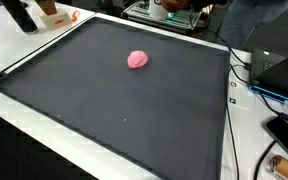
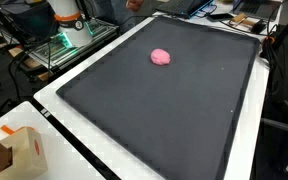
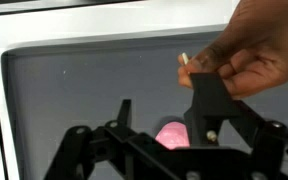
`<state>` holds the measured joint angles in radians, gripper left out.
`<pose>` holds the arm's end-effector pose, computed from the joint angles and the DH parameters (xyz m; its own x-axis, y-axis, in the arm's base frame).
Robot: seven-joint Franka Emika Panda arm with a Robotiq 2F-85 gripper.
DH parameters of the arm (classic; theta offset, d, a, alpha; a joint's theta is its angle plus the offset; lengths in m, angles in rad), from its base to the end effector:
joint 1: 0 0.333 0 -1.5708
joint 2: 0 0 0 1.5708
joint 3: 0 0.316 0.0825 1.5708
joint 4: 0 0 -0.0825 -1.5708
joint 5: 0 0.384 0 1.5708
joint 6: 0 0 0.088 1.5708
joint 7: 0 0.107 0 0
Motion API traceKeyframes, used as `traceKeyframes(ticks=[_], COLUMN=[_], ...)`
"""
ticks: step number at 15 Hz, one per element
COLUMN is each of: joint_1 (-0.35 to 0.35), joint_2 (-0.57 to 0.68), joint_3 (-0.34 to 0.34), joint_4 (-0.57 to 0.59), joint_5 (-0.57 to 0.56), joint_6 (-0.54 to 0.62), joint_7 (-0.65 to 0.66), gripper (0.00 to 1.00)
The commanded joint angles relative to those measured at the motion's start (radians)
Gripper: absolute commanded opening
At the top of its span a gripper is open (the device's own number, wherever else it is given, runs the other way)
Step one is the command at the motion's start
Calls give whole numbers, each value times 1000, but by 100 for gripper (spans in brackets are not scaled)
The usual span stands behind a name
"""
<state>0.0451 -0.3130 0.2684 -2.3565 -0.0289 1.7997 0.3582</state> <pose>0.4007 0.1300 0.4281 0.9773 -0.0753 -0.1979 -0.0374 -0.9814 0.1884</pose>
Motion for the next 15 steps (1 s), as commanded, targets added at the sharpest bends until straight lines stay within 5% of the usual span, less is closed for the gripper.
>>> traceKeyframes(ticks=[1,2,11,15], joint_1=[26,26,33,34], joint_2=[3,3,8,8], joint_3=[-24,-27,-42,-46], joint_4=[1,0,4,2], joint_5=[-7,-6,-10,-15], joint_6=[-1,0,2,7], joint_7=[6,4,-5,-12], gripper=[91,73,4,6])
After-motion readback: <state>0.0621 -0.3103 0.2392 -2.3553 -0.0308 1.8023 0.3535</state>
